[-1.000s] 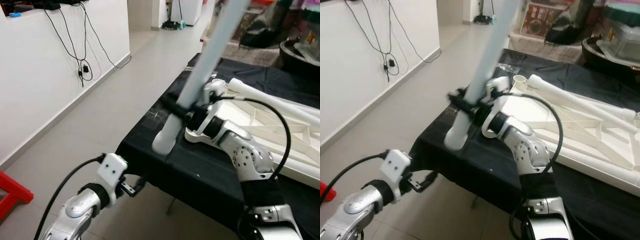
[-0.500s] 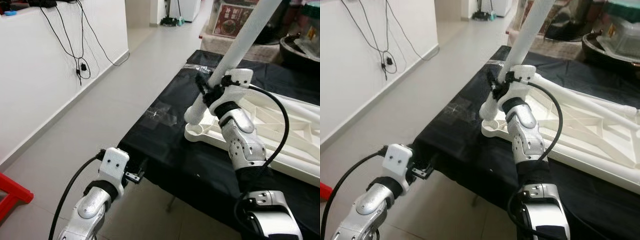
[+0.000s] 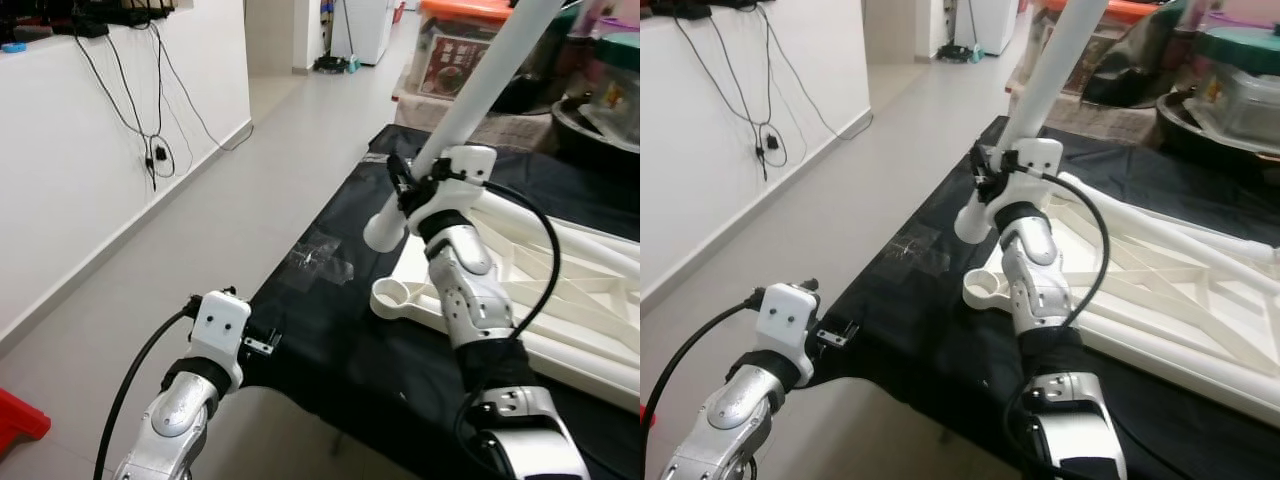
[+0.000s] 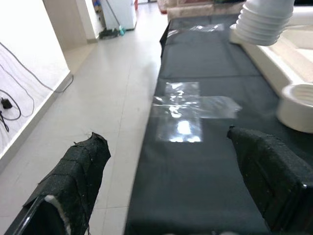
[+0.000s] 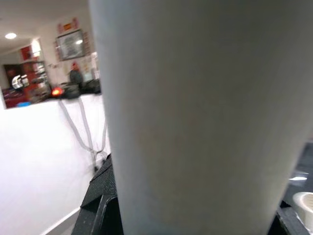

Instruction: Building children table

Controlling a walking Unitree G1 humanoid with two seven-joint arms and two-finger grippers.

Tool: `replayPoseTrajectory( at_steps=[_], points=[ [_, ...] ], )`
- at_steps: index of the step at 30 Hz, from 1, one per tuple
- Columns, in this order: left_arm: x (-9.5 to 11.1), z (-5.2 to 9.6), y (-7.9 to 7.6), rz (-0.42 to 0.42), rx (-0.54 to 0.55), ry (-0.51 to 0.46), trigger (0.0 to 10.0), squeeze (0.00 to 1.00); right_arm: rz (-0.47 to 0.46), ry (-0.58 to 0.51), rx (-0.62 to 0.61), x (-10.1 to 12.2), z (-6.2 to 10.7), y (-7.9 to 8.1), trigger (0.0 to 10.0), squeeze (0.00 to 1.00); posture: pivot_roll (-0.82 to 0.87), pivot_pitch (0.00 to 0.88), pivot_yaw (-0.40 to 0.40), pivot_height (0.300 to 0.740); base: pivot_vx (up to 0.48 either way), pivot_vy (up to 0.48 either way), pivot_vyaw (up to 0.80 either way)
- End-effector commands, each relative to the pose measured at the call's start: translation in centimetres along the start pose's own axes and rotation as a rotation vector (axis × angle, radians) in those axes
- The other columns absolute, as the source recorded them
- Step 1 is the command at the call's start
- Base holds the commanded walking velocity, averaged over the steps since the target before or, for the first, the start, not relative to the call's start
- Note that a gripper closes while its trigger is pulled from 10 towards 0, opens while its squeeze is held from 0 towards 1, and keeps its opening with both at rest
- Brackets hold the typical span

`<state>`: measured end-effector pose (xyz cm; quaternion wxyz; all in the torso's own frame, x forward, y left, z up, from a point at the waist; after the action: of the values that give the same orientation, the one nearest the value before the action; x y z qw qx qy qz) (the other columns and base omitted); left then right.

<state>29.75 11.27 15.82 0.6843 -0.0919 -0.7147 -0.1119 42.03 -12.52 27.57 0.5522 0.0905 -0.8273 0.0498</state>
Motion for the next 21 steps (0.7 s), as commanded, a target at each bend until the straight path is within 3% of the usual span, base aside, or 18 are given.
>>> replayPoseTrajectory(
  at_steps=[1, 21],
  points=[
    [-0.07, 0.03, -0.11, -0.008, 0.0, -0.001, 10.0, 0.0, 0.021, -0.028, -0.022, 0.65, -0.12, -0.66, 10.0, 0.0, 0.15, 0.096, -0.07, 0.74, 0.292, 0.0, 0.0],
    [-0.24, 0.07, 0.11, -0.004, 0.019, 0.003, 10.0, 0.0, 0.02, -0.064, -0.004, 1.39, -0.62, -1.02, 10.0, 0.0, 0.15, 0.086, -0.069, 0.74, 0.0, 0.0, 0.0]
  ],
)
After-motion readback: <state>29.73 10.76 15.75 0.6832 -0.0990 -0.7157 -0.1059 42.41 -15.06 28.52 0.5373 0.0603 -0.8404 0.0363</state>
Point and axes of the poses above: a point about 5 cm out from each wrist's last joint towards the gripper, its own z axis pointing back from the gripper into the wrist, its own x axis along the axis of the wrist's last joint, y = z × x, the point moved 5 cm from there along -z, pointing out of the wrist towards the gripper, and after that the axes turned 5 degrees about z, right-handed, at the moved point
